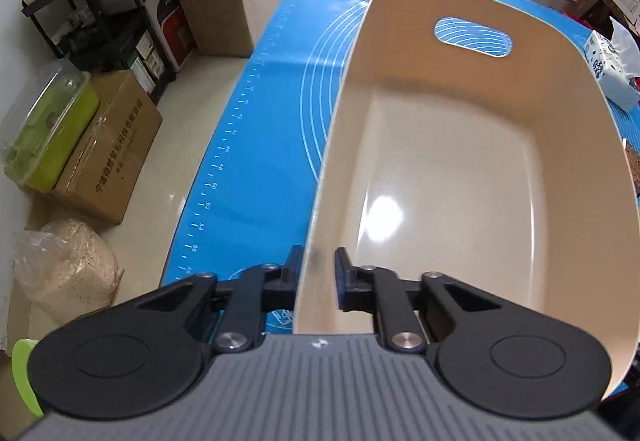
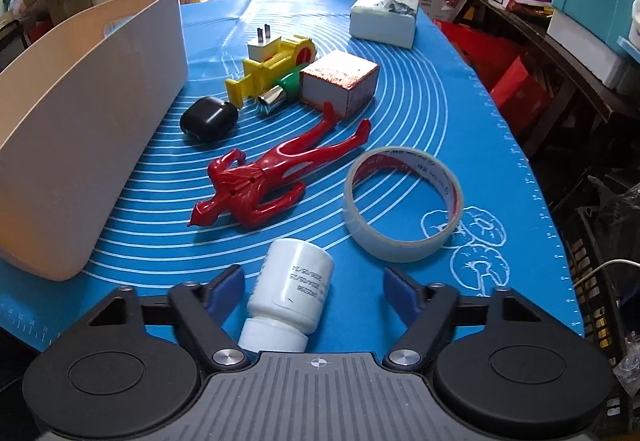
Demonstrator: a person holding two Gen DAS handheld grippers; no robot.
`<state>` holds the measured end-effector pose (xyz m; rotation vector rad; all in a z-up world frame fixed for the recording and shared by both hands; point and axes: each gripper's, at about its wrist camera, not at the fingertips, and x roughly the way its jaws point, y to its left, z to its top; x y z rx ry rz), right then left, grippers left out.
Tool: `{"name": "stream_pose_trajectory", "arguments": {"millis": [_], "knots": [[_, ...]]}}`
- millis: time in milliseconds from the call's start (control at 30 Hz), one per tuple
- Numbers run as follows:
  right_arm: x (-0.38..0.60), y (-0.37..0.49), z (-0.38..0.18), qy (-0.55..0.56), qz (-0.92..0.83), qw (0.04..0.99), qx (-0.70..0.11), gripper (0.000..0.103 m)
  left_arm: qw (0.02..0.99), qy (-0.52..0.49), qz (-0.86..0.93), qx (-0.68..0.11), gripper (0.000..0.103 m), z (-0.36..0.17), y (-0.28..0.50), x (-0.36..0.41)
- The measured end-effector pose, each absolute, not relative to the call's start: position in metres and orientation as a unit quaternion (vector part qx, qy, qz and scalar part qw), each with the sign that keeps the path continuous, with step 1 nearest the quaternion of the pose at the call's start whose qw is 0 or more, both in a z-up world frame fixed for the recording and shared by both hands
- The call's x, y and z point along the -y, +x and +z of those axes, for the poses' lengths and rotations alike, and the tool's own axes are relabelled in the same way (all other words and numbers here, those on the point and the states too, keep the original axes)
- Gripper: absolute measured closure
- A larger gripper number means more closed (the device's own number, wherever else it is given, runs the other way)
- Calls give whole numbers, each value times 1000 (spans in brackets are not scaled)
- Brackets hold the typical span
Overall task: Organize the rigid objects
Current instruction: 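Grasp the white pill bottle with the right gripper while the left gripper grips the basket rim, then carry the pill bottle into the beige basket and open the right gripper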
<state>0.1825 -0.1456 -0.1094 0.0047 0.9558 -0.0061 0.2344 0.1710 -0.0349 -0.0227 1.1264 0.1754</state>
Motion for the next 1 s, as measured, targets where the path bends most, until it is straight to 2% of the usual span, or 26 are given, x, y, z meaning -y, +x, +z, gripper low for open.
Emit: {"name": "stream_pose_trajectory", "arguments": {"millis": [67, 100, 167, 367, 733, 1000], "knots": [[144, 185, -111, 3, -3, 885, -465, 43, 843, -25, 76, -532, 92, -32, 234, -174], [143, 186, -112, 4, -4, 883, -470, 53, 844, -30, 75, -531, 92, -31, 236, -175], [143, 187, -113, 9, -3, 881, -473, 59, 844, -33, 77, -530, 92, -31, 237, -176], [144, 182, -98, 0, -7, 896, -444, 59, 845, -37, 80, -527, 92, -32, 242, -177], [102, 225, -17, 14, 54, 940, -337, 59, 848, -30, 82, -523, 92, -32, 241, -175], [50, 260, 5, 18, 116, 940, -320, 59, 849, -35, 80, -521, 92, -33, 241, -177]]}}
